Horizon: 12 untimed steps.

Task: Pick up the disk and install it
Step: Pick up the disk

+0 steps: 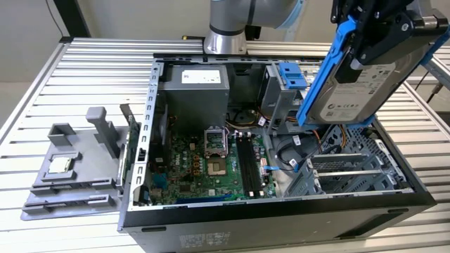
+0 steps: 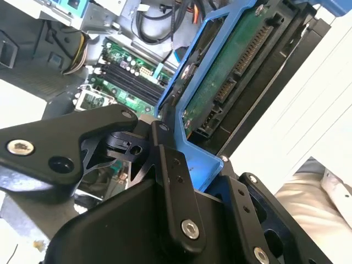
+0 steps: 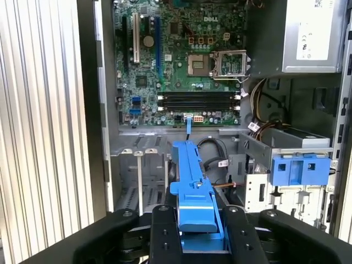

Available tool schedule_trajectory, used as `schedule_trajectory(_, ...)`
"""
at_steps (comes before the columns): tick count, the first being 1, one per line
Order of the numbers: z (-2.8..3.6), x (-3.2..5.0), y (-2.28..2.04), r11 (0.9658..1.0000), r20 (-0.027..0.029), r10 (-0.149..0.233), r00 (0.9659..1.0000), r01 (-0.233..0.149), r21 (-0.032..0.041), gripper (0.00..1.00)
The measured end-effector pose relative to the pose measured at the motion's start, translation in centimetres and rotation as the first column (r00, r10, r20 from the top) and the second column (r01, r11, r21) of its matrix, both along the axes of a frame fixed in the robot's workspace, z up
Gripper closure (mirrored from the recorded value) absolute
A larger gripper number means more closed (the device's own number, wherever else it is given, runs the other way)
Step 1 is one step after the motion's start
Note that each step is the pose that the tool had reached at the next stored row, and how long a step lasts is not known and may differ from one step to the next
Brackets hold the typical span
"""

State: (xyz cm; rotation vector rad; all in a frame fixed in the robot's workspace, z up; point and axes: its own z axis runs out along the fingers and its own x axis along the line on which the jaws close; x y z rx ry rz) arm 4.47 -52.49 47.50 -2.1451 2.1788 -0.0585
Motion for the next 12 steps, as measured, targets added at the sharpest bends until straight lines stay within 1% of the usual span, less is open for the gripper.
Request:
schedule_trajectory(2,0.0,0.1,-0.36,1.0,0.0,-0.001,1.0,0.001,-0.0001,1.0)
schedule_trajectory(7,0.0,0.5,-1.08,1.0,0.0,-0.002,1.0,0.002,0.0,1.0)
schedule_trajectory(12,0.0,0.95,-1.92,1.0,0.0,-0.003,1.0,0.003,0.0,1.0)
